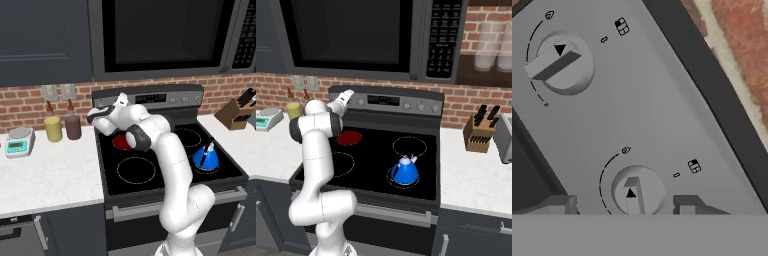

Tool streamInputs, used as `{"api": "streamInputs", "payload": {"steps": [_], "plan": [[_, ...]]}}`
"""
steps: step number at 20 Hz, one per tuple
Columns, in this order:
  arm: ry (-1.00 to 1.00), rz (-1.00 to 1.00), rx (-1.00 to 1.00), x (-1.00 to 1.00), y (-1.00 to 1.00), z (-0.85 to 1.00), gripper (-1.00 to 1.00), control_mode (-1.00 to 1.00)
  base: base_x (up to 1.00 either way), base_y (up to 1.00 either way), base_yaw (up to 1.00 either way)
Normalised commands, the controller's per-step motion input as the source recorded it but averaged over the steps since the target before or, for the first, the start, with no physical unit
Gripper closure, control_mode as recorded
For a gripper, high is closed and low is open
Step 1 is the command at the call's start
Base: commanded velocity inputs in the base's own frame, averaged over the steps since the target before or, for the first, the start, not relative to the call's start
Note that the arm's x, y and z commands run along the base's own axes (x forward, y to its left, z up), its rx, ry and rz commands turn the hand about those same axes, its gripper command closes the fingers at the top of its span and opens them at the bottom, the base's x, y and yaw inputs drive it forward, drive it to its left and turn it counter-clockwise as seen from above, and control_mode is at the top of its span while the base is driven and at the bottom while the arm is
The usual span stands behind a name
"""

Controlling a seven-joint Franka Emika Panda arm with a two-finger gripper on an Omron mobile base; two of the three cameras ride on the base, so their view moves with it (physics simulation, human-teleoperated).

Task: Turn off the rear left burner of the stove.

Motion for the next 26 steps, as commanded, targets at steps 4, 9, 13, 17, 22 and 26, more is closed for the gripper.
{"api": "streamInputs", "payload": {"steps": [4,9,13,17,22,26], "plan": [[0.0,-0.01,0.0,0.22,0.01,-0.04,-1.0,-1.0,0.0,0.0,0.0],[0.0,0.0,0.0,0.02,0.0,0.0,1.0,-1.0,0.0,0.0,0.0],[0.0,0.0,0.0,0.0,0.0,0.0,1.0,-1.0,0.0,0.0,0.0],[0.0,0.0,0.0,0.06,0.0,0.07,1.0,-1.0,0.0,0.0,0.0],[0.02,0.0,0.06,0.26,0.0,0.15,1.0,-1.0,0.0,0.0,0.0],[0.07,0.0,0.2,0.3,0.01,0.16,1.0,-1.0,0.0,0.0,0.0]]}}
